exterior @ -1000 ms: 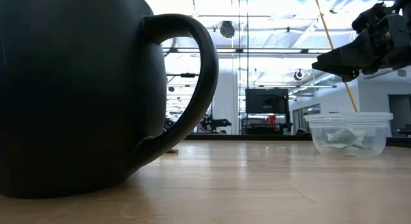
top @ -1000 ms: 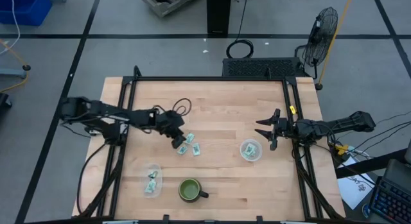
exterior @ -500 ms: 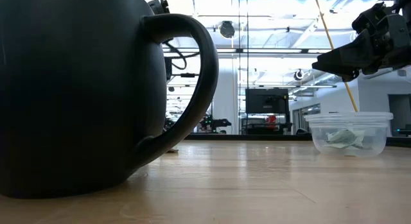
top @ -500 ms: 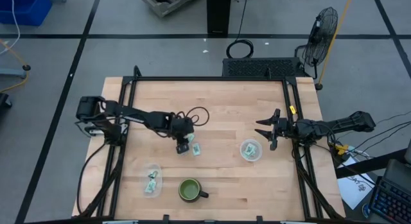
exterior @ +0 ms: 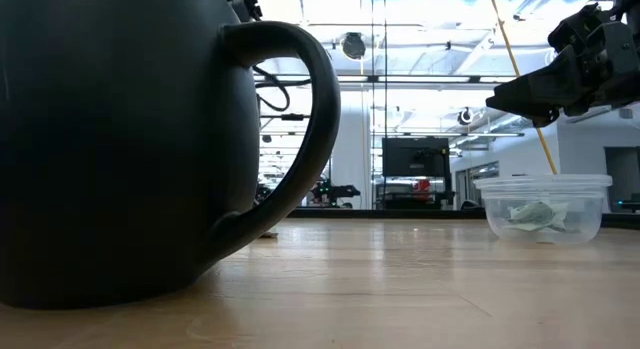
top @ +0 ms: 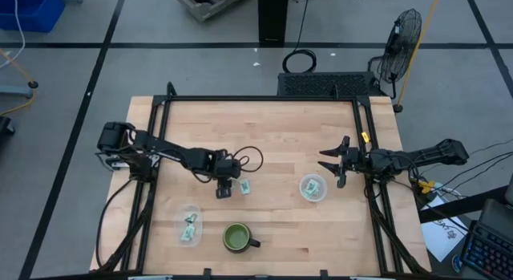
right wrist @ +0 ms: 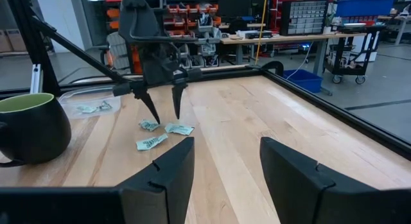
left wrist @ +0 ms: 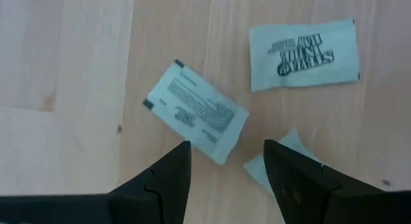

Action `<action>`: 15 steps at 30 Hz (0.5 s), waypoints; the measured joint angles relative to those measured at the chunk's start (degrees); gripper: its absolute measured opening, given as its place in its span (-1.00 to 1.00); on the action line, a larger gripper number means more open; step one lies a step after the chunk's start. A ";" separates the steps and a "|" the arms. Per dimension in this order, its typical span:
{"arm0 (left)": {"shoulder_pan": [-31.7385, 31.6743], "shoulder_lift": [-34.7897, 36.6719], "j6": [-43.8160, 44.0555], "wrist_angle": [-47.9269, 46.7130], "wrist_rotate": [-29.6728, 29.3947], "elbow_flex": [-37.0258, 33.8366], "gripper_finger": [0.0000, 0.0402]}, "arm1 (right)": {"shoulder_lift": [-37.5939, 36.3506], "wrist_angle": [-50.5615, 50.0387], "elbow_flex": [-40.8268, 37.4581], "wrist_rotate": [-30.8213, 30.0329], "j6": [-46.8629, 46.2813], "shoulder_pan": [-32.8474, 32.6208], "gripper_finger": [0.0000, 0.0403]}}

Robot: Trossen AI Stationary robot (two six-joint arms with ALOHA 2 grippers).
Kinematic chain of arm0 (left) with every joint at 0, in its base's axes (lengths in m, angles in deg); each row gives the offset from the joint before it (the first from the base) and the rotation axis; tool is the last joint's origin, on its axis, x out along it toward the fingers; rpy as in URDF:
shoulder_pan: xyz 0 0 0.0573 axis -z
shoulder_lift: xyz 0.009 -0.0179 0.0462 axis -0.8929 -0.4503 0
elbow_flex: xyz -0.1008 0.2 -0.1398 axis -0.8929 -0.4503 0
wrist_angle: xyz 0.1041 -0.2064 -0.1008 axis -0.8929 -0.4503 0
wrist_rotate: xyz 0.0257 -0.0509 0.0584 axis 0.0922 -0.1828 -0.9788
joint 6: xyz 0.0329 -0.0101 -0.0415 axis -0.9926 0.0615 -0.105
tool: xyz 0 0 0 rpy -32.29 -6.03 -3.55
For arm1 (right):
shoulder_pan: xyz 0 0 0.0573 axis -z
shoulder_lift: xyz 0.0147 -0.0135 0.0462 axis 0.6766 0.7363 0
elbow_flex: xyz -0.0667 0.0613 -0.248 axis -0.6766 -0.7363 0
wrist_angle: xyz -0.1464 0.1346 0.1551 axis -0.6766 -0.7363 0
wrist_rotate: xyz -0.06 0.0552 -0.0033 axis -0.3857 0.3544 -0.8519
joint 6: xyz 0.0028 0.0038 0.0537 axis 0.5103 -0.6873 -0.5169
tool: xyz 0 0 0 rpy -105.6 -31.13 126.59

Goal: Pick and place Stevia / Truvia into bins
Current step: Put the white stevia packet into the rectangular transparent container

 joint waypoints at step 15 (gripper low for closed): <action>0.39 -2.37 -6.03 1.33 -0.34 0.02 0.00 | 0.00 0.00 -0.01 0.00 -0.01 0.00 -0.16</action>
